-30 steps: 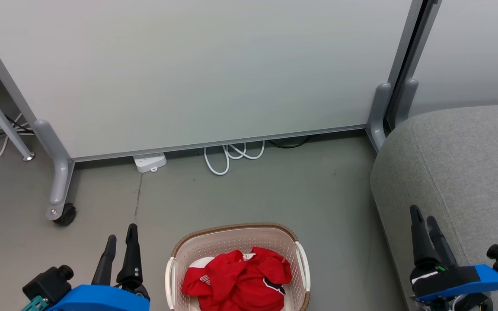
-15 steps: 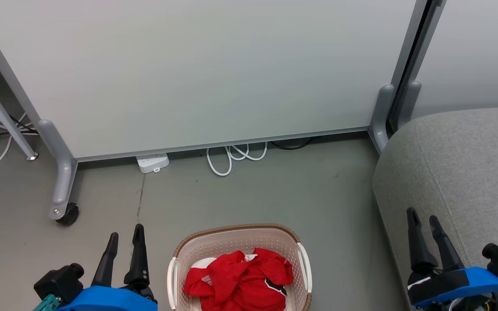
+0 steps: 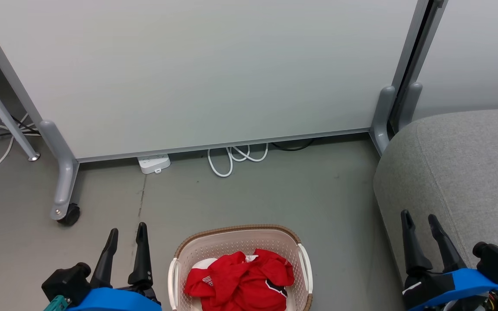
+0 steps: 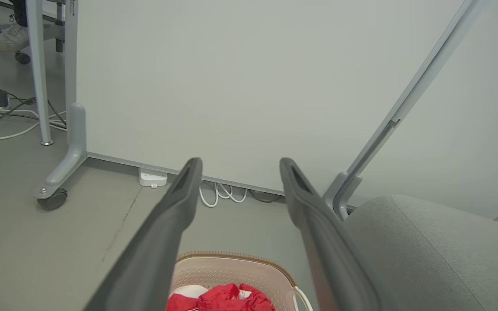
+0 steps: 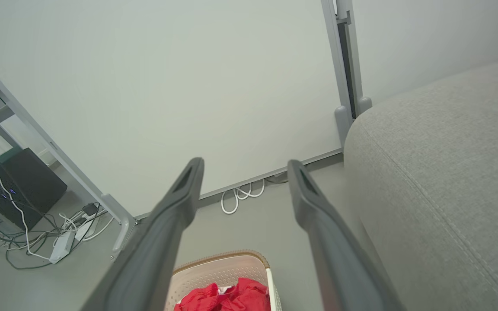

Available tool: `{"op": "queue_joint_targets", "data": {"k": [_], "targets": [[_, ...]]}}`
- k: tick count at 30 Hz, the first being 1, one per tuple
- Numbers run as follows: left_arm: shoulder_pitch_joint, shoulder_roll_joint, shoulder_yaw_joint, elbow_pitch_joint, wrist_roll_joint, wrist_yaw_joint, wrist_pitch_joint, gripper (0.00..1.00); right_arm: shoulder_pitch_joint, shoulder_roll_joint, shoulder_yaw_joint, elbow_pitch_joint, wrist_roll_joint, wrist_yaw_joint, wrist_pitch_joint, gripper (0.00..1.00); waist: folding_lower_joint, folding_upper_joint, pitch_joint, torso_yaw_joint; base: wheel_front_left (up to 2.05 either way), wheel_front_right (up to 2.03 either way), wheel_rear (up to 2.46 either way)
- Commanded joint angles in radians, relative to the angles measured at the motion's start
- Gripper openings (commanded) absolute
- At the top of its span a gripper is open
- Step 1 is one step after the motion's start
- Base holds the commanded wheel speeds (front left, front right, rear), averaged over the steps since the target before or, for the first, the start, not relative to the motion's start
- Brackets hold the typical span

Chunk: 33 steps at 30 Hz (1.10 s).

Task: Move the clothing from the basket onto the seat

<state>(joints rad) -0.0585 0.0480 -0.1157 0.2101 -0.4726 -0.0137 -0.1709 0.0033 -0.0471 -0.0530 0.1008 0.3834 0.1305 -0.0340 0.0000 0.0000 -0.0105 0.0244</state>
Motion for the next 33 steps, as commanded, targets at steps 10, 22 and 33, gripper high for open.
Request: {"op": "queue_joint_targets", "data": {"k": [10,22,33], "targets": [[0.014,0.004,-0.006,-0.013,0.093,0.015,-0.032,1.00,0.016,-0.004,-0.010,-0.020,-0.125,0.000,0.002,1.00,0.0000,0.0000,-0.005,0.000,0.00,0.00,0.00],[0.019,0.003,-0.016,-0.006,0.163,0.027,-0.056,1.00,0.029,-0.005,-0.011,-0.028,-0.222,0.000,-0.012,1.00,0.0000,0.0000,-0.011,0.004,0.00,0.00,0.00],[0.021,0.004,-0.029,0.002,0.222,0.039,-0.077,1.00,0.038,-0.005,-0.007,-0.042,-0.307,0.000,-0.020,1.00,0.0000,0.0000,-0.017,0.006,0.00,0.00,0.00]]}}
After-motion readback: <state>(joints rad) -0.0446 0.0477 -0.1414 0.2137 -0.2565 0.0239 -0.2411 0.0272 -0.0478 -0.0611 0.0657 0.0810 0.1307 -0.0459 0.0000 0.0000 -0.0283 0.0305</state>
